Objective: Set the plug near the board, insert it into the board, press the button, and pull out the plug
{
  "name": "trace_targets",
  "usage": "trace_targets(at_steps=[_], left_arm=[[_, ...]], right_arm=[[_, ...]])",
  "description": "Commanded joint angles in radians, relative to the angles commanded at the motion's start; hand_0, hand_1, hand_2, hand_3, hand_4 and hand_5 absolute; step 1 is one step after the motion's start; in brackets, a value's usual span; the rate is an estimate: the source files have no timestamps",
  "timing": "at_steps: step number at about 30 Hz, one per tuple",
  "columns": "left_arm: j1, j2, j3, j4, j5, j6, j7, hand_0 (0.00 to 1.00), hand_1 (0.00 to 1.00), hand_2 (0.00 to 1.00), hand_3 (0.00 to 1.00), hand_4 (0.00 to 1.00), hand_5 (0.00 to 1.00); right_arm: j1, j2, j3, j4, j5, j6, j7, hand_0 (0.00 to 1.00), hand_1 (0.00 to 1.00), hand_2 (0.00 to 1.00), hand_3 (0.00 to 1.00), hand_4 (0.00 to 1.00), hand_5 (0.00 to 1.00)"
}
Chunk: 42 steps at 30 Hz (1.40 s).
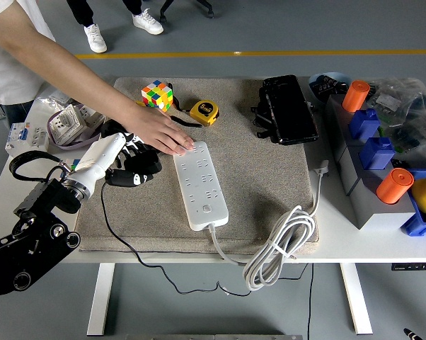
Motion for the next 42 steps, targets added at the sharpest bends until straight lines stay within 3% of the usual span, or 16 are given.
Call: trace_targets(at_steps=[2,3,7,8,13,14,25,26,32,33,34,38,39,42], left_arm=[[0.008,0.004,-0.002,-0.001,-0.002,-0.005,0.000,0.267,0.435,0.466,0.529,0.795,0.002],[0.011,0.005,-0.003,-0.001,-0.002,-0.008,0.001,0.305,0.495,0.533,0.554,0.814,0.013],[0.024,0.011,-0.004,0.002,-0.012,-0.021,0.001,0.305,0.495,0.533,0.554,0.814,0.013],[0.026,0.012,-0.005,0.002,-0.014,-0.022,0.001,0.385,0.543,0.572,0.571,0.922,0.118],[0.029,0.013,-0.007,0.008,-0.025,-0.031,0.002,0.385,0.543,0.572,0.571,0.922,0.118],[0.030,0.012,-0.009,0.009,-0.025,-0.032,0.002,0.437,0.594,0.596,0.598,0.980,0.181],[0.049,0.015,-0.042,0.000,-0.027,-0.046,0.009,0.478,0.626,0.631,0.626,0.998,0.233],[0.052,0.017,-0.051,-0.004,-0.029,-0.047,0.009,0.533,0.667,0.698,0.718,0.998,0.332],[0.072,0.020,-0.099,-0.030,-0.023,-0.056,0.008,0.533,0.667,0.698,0.718,0.998,0.332],[0.080,0.019,-0.115,-0.039,-0.023,-0.059,0.007,0.645,0.749,0.801,0.773,0.998,0.454],[0.086,0.019,-0.126,-0.044,-0.025,-0.059,0.005,0.645,0.749,0.801,0.773,0.998,0.454],[0.119,0.012,-0.186,-0.066,-0.072,-0.036,-0.044,0.645,0.749,0.801,0.773,0.998,0.454],[0.128,0.007,-0.203,-0.068,-0.101,-0.023,-0.069,0.699,0.768,0.813,0.779,0.998,0.474],[0.160,-0.020,-0.266,-0.062,-0.209,0.037,-0.157,0.699,0.768,0.813,0.779,0.998,0.474]], right_arm=[[0.000,0.000,-0.001,0.000,0.000,0.000,0.000,0.635,0.685,0.688,0.576,0.852,0.518],[0.000,0.000,-0.002,0.001,0.000,0.000,0.000,0.635,0.686,0.688,0.575,0.851,0.517],[0.000,0.000,0.001,0.004,-0.004,-0.002,0.001,0.635,0.686,0.688,0.575,0.851,0.517],[0.000,0.001,0.003,0.005,-0.005,-0.002,0.001,0.635,0.685,0.687,0.575,0.851,0.517],[-0.003,0.004,0.011,0.003,-0.004,-0.002,0.000,0.635,0.685,0.687,0.575,0.851,0.517],[-0.003,0.005,0.012,0.002,-0.003,-0.001,0.000,0.635,0.686,0.687,0.574,0.851,0.517],[-0.003,0.006,0.017,0.004,-0.005,-0.001,0.001,0.635,0.685,0.687,0.575,0.852,0.517],[-0.003,0.006,0.017,0.003,-0.005,-0.001,0.001,0.634,0.686,0.687,0.575,0.852,0.517],[-0.002,0.006,0.018,0.002,-0.005,-0.001,0.001,0.634,0.686,0.687,0.575,0.852,0.517],[-0.002,0.006,0.018,0.002,-0.005,0.000,0.001,0.634,0.685,0.687,0.575,0.852,0.517],[-0.001,0.006,0.019,0.002,-0.005,0.000,0.001,0.634,0.685,0.687,0.575,0.852,0.517],[0.000,0.006,0.021,0.002,-0.006,0.000,0.001,0.634,0.685,0.687,0.575,0.852,0.517],[0.001,0.006,0.020,0.001,-0.006,0.000,0.001,0.634,0.685,0.687,0.574,0.852,0.517],[0.002,0.006,0.017,-0.002,-0.002,0.000,0.000,0.634,0.685,0.687,0.574,0.852,0.517]])
